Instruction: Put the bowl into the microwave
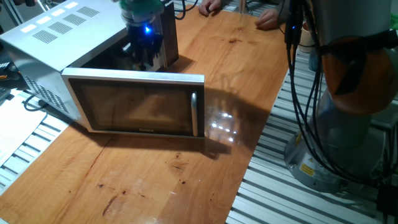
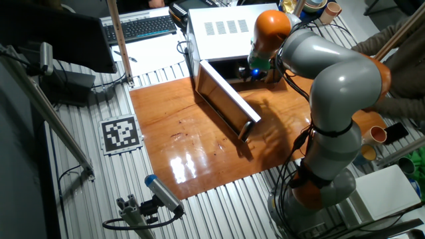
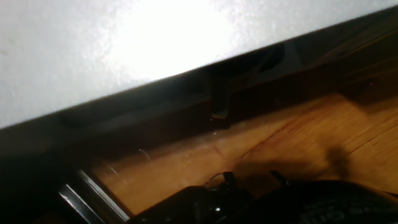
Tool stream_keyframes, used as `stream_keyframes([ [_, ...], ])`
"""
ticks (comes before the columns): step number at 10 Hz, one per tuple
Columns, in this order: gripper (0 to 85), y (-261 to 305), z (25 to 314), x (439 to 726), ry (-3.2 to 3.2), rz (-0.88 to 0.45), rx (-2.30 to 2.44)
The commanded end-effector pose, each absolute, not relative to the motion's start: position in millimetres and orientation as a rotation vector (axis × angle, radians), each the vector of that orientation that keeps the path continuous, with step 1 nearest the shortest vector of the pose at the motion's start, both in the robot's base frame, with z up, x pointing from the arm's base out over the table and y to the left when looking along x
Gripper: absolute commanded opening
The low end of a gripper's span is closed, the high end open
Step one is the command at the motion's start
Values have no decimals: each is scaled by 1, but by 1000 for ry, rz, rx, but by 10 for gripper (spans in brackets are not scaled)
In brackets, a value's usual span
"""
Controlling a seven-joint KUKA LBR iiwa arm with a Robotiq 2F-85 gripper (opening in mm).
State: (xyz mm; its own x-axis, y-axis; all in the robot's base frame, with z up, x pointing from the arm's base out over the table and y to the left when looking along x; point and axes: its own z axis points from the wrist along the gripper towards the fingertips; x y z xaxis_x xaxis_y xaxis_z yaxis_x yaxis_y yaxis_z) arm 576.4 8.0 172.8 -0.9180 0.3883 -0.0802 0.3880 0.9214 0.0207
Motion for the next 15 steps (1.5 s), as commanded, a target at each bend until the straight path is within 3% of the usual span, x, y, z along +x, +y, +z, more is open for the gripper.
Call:
stream_keyframes([
  [1, 340, 7, 168, 575, 2997, 10, 597],
  [11, 340, 1, 142, 579, 2984, 2, 537],
  [12, 170, 1, 140, 580, 2984, 2, 530],
  [15, 170, -1, 139, 581, 2985, 2, 516],
])
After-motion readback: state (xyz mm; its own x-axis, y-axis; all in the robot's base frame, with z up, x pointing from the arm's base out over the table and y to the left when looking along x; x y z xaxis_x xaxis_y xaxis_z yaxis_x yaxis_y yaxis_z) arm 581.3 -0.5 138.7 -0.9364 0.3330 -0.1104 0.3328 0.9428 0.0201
